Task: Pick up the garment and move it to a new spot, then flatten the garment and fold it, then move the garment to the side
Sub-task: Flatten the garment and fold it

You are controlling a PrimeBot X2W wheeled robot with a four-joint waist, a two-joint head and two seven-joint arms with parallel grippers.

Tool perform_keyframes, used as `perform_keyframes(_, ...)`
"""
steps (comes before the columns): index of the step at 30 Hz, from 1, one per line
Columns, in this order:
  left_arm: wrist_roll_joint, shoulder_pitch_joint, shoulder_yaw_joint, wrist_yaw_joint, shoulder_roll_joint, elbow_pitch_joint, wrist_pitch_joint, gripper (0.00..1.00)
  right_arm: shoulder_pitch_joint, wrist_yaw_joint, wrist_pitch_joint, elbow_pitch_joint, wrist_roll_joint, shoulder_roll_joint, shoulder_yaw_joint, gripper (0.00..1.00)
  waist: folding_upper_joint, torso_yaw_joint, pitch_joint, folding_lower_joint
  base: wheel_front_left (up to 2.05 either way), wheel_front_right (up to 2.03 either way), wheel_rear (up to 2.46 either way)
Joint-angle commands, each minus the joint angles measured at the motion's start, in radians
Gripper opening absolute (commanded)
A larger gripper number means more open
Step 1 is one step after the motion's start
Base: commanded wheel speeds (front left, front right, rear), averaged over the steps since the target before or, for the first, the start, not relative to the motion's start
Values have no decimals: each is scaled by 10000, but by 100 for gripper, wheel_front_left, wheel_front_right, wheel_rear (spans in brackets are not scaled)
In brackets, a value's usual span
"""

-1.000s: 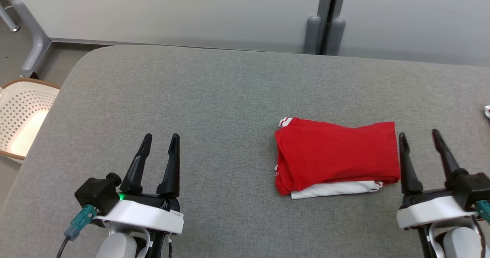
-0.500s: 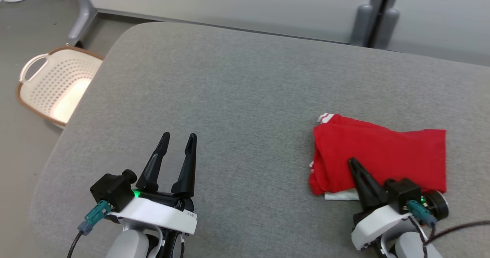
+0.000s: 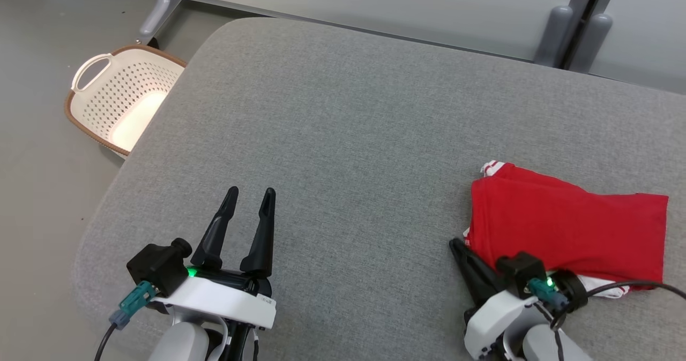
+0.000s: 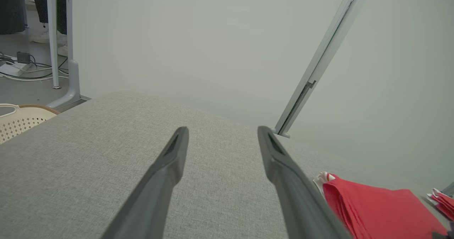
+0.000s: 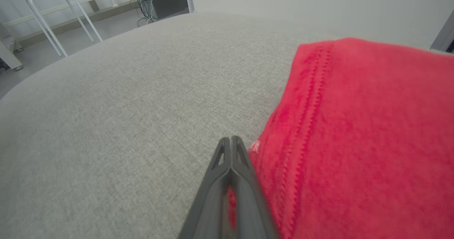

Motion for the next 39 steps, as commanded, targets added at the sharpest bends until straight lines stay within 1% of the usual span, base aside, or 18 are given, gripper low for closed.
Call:
perform_keyframes(1, 1, 12, 79, 41, 32, 14, -10, 100, -260, -4, -52, -89, 164, -120, 10, 0, 0, -130, -17, 0, 0, 0, 0)
perform_keyframes(4, 46, 11, 132, 56, 34, 3, -11, 100, -327, -4, -51, -370, 357, -129, -54, 0, 0, -309, -51, 0, 0, 0, 0)
perform_keyframes(7, 124, -46, 198, 51, 35, -31, -10, 100, -395, -4, -51, -1114, 636, -246, -170, 0, 0, -625, -124, 0, 0, 0, 0)
perform_keyframes(10, 197, -106, 348, 42, 39, -79, -11, 100, -296, -4, -51, -2009, 845, -428, -507, 0, 0, -1016, -211, 0, 0, 0, 0)
perform_keyframes(13, 282, -144, 491, 28, 36, -126, -10, 100, -102, -4, -51, -2774, 820, -664, -997, 0, 0, -1431, -282, 0, 0, 0, 0)
perform_keyframes(19, 425, -191, 693, -2, 36, -206, -10, 100, 291, -3, -49, -3719, 400, -1030, -2178, 0, 0, -2164, -361, 0, 0, 0, 0)
perform_keyframes(22, 483, -165, 780, -14, 37, -223, -10, 100, 548, -3, -49, -4012, 190, -1032, -2791, 0, 0, -2441, -402, 0, 0, 0, 0)
perform_keyframes(25, 630, -35, 715, -32, 40, -117, -11, 100, 894, -3, -51, -4314, -104, -788, -3529, 0, 0, -2722, -444, 0, 0, 0, 0)
perform_keyframes(26, 676, -17, 734, -35, 43, -110, -11, 100, 1019, -3, -49, -4369, -204, -693, -3675, 55, 0, -2772, -441, 0, 0, 0, 0)
perform_keyframes(27, 705, -2, 751, -40, 39, -109, -10, 100, 1134, -3, -49, -4424, -320, -612, -3878, 100, 0, -2805, -434, 0, 0, 0, 0)
perform_keyframes(30, 944, 86, 793, -35, 39, -119, -10, 100, 1419, -3, -51, -4404, -508, -300, -4320, 100, 0, -2871, -453, 0, 0, 0, 0)
perform_keyframes(33, 1177, 254, 776, -41, 34, -74, -10, 100, 1605, -3, -49, -4356, -650, -72, -4490, 100, 0, -2947, -478, 0, 0, 0, 0)
perform_keyframes(35, 1325, 285, 782, -43, 39, -132, -11, 100, 1635, -3, -49, -4353, -716, 2, -4519, 100, 0, -2983, -469, 0, 0, 0, 0)
perform_keyframes(39, 1277, 319, 812, -40, 37, -198, -10, 100, 1554, -3, -49, -4361, -797, 83, -4608, 100, 0, -2958, -429, 0, 0, 0, 0)
